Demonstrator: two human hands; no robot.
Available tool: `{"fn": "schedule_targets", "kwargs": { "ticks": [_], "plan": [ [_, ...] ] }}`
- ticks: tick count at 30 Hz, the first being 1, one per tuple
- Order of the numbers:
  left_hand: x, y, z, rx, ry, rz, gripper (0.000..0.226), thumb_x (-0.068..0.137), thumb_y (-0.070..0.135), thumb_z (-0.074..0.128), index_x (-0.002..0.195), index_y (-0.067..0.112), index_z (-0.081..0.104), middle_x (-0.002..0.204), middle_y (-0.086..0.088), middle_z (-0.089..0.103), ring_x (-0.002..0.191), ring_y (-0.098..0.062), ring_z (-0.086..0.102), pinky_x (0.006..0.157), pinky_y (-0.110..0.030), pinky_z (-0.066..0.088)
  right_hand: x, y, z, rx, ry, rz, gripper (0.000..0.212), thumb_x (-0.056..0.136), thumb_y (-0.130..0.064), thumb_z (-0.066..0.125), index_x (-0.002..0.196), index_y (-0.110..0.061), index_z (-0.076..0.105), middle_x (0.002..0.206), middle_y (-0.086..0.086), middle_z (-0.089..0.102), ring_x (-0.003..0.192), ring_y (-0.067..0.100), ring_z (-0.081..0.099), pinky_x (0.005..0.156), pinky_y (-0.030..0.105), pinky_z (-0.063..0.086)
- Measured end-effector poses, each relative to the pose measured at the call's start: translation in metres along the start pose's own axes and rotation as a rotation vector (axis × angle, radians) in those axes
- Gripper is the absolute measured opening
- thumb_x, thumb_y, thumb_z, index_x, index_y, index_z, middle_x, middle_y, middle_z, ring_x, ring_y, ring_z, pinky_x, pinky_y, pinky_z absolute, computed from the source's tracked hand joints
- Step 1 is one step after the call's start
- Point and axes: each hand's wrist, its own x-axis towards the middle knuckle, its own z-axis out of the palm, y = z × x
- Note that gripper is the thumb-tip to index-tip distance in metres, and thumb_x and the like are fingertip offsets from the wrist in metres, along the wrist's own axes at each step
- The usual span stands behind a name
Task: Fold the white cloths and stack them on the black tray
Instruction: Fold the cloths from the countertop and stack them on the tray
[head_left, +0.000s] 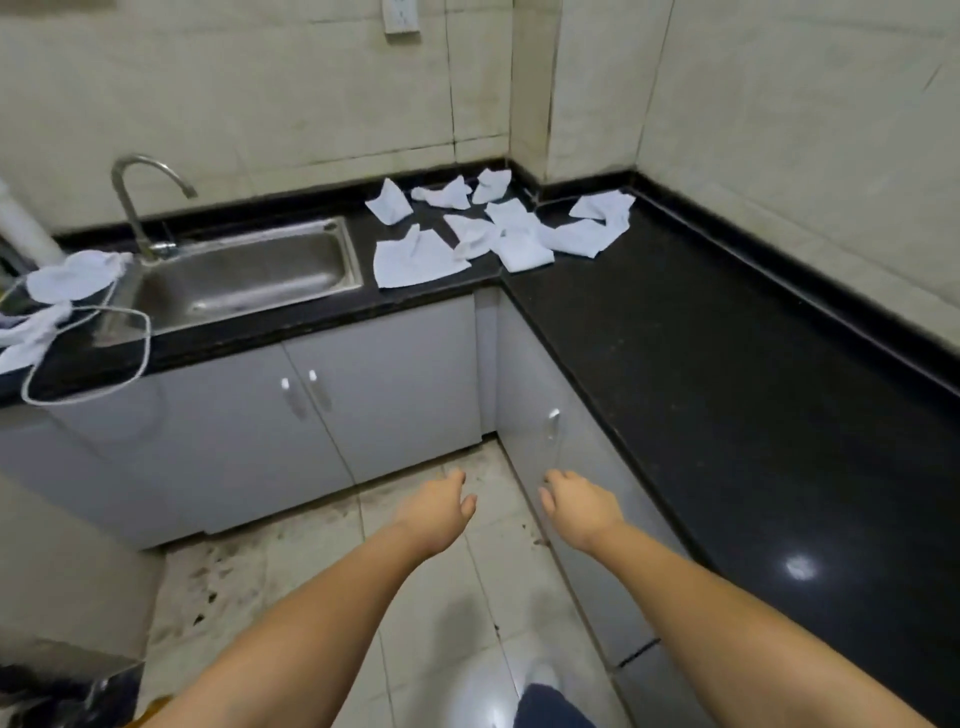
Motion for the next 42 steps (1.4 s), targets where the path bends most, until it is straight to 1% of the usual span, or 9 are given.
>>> {"fn": "schedule_targets", "kwargs": {
  "ticks": [6,13,17,24,27,31,35,40,42],
  "plan": [
    [0.144,0.01,-0.058,0.031,0.047,0.064,0.04,0.098,0.038,0.035,0.127,0.011,0.041,0.123,-0.015,0.054,0.111,-0.032,0.053,0.086,-0.041,0.045,0.135,0.01,-0.059,0.012,0.121,-0.051,0.038,0.102,-0.033,0.03,0.127,-0.01,0.047,0.128,0.012,0.053,0.11,0.033,0.056,0.083,0.037,0.044],
    [0.296,0.032,-0.135,0.008,0.074,0.112,0.038,0.099,0.036,0.034,0.127,0.011,0.04,0.116,-0.014,0.055,0.103,-0.031,0.055,0.081,-0.042,0.048,0.279,0.037,-0.133,0.038,0.156,-0.009,0.036,0.101,-0.033,0.031,0.127,-0.015,0.048,0.124,0.01,0.053,0.109,0.031,0.057,0.083,0.037,0.045],
    [0.367,0.037,-0.16,0.012,0.061,0.152,0.037,0.099,0.035,0.035,0.127,0.012,0.041,0.118,-0.013,0.054,0.106,-0.031,0.054,0.081,-0.04,0.046,0.345,0.048,-0.159,0.072,0.146,0.035,0.037,0.101,-0.034,0.031,0.128,-0.016,0.048,0.126,0.008,0.052,0.111,0.03,0.056,0.087,0.038,0.046],
    [0.511,0.038,-0.198,-0.042,0.121,0.241,0.023,0.093,0.021,0.042,0.107,0.008,0.054,0.108,-0.01,0.058,0.102,-0.029,0.056,0.083,-0.039,0.048,0.471,0.056,-0.184,0.143,0.223,0.058,0.033,0.1,-0.028,0.036,0.126,-0.015,0.051,0.125,0.008,0.053,0.112,0.026,0.053,0.09,0.038,0.045],
    [0.568,0.036,-0.207,-0.068,0.1,0.277,0.032,0.096,0.018,0.039,0.123,0.011,0.054,0.121,-0.01,0.056,0.112,-0.025,0.053,0.092,-0.035,0.044,0.525,0.057,-0.194,0.063,0.241,0.05,0.035,0.098,-0.02,0.039,0.131,-0.018,0.05,0.128,0.007,0.051,0.117,0.026,0.047,0.095,0.041,0.043],
    [0.615,0.029,-0.207,0.044,-0.042,0.352,0.037,0.096,0.027,0.042,0.13,0.012,0.048,0.127,-0.01,0.051,0.117,-0.024,0.048,0.097,-0.034,0.041,0.576,0.057,-0.205,0.034,0.209,0.041,0.04,0.097,-0.014,0.04,0.136,-0.018,0.046,0.136,0.007,0.046,0.121,0.026,0.043,0.099,0.038,0.04],
    [0.631,0.026,-0.202,0.128,-0.1,0.385,0.04,0.094,0.034,0.047,0.129,0.015,0.046,0.123,-0.006,0.054,0.115,-0.024,0.051,0.096,-0.036,0.041,0.6,0.061,-0.2,0.001,0.073,0.091,0.044,0.097,-0.017,0.04,0.14,-0.02,0.04,0.134,0.007,0.042,0.123,0.026,0.041,0.1,0.038,0.039],
    [0.634,0.027,-0.205,0.041,-0.078,0.454,0.026,0.095,0.029,0.045,0.114,0.015,0.055,0.113,-0.002,0.064,0.106,-0.021,0.058,0.093,-0.033,0.037,0.604,0.066,-0.199,-0.048,0.109,0.073,0.03,0.095,-0.019,0.042,0.123,-0.017,0.053,0.119,0.009,0.051,0.11,0.028,0.05,0.089,0.035,0.038],
    [0.636,0.028,-0.211,-0.091,-0.06,0.463,0.019,0.094,0.028,0.048,0.102,0.015,0.059,0.103,-0.001,0.064,0.1,-0.021,0.057,0.09,-0.034,0.04,0.597,0.071,-0.203,0.01,0.155,0.088,0.027,0.096,-0.021,0.044,0.118,-0.017,0.058,0.116,0.008,0.053,0.105,0.028,0.053,0.089,0.036,0.04]
  ]
}}
